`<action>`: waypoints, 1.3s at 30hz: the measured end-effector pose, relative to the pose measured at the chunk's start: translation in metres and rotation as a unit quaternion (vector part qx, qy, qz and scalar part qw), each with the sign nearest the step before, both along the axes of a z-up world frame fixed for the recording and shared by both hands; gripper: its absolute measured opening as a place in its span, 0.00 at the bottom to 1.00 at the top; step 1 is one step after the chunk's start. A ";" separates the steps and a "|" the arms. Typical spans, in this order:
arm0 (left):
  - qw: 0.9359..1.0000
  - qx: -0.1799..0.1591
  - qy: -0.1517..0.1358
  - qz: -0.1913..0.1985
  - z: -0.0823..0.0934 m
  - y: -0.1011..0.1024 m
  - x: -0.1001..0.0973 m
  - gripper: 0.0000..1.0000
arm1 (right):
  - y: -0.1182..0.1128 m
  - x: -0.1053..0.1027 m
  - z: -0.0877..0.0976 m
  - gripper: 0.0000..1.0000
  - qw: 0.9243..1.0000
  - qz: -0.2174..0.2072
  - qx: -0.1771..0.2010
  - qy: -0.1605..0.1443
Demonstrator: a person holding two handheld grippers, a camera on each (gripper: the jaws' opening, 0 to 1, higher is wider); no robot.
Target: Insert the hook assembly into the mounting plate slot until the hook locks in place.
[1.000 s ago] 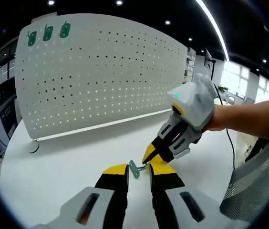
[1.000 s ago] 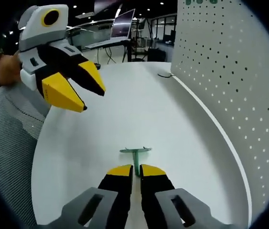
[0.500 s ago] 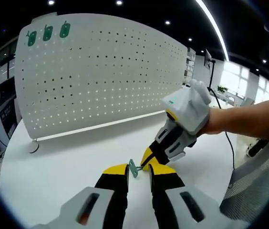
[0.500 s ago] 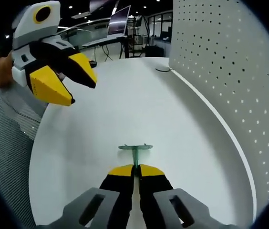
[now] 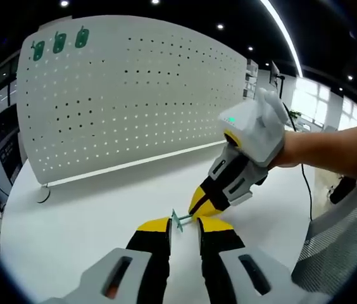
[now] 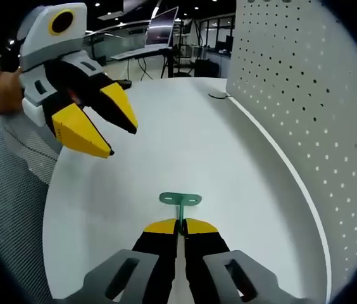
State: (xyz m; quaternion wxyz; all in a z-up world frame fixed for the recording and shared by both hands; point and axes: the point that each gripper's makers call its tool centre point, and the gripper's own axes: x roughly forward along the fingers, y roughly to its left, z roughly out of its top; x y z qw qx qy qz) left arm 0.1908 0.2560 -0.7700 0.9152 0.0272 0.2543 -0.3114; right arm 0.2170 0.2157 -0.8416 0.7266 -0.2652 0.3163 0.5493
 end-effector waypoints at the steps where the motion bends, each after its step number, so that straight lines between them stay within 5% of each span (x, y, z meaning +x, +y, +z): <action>1: 1.000 0.001 0.000 -0.001 -0.001 0.000 0.000 0.17 | 0.000 0.000 0.002 0.02 1.000 0.001 0.000 -0.002; 17: 0.999 0.033 0.001 -0.025 -0.014 -0.011 -0.001 0.15 | 0.003 -0.003 0.010 0.02 1.000 0.011 -0.013 -0.012; 27: 0.995 0.074 -0.024 -0.063 -0.020 -0.022 0.002 0.16 | 0.002 -0.006 0.012 0.02 0.999 0.027 -0.032 -0.018; 39: 0.971 0.166 -0.076 -0.157 -0.036 -0.036 0.011 0.14 | 0.002 -0.009 0.015 0.02 0.998 0.043 -0.039 -0.017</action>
